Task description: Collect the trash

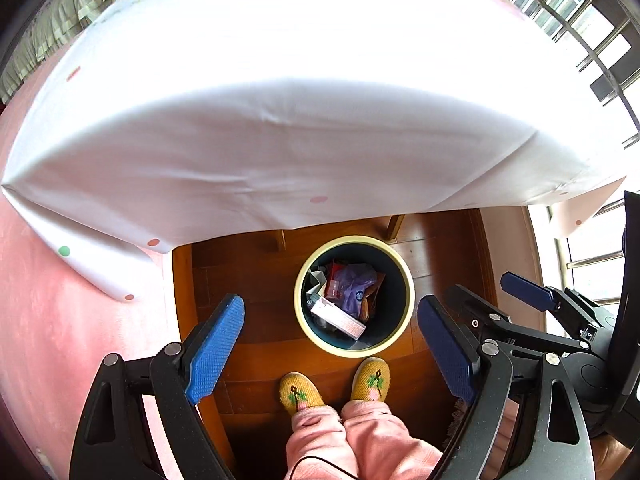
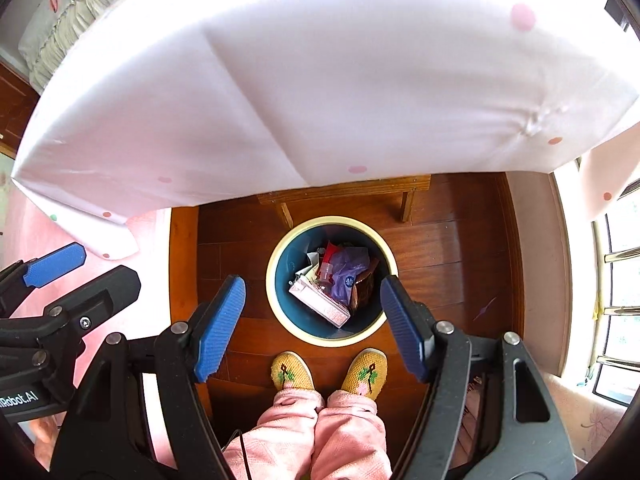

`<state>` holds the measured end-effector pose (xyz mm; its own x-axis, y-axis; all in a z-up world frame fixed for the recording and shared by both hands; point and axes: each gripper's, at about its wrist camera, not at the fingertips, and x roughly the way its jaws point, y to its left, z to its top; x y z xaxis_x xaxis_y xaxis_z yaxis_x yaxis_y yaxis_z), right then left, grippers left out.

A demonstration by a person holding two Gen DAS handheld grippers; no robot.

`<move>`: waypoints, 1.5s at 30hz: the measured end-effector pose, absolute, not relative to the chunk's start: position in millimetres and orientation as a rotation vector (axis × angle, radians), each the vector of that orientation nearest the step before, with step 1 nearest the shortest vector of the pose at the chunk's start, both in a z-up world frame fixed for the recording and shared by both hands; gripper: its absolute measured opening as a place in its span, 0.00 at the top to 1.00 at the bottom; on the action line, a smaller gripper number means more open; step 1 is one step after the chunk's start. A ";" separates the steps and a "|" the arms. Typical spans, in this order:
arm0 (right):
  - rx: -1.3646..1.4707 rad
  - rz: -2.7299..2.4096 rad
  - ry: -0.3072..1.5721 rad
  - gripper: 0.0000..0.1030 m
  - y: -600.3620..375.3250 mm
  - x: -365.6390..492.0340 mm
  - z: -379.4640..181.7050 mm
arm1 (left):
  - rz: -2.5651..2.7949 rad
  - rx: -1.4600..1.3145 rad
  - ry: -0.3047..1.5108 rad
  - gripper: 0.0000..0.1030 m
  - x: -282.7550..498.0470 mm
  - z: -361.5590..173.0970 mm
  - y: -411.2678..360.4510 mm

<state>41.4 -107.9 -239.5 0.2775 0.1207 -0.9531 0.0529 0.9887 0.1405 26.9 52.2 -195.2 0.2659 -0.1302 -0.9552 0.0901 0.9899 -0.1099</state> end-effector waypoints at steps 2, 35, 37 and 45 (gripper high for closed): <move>0.157 0.053 1.269 0.33 -108.7 39.1 -216.5 | -0.141 -0.033 1.272 0.13 24.8 -172.3 51.4; 0.123 0.129 1.000 0.32 -134.2 11.9 -7.3 | 0.032 -0.047 1.047 0.13 -25.8 16.0 27.9; 0.121 0.128 0.995 0.32 -133.4 12.6 -7.2 | 0.032 -0.047 1.049 0.13 -25.1 16.0 27.4; 0.099 0.126 0.993 0.32 -129.9 14.0 -8.1 | 0.043 -0.042 1.052 0.13 -22.4 14.4 25.6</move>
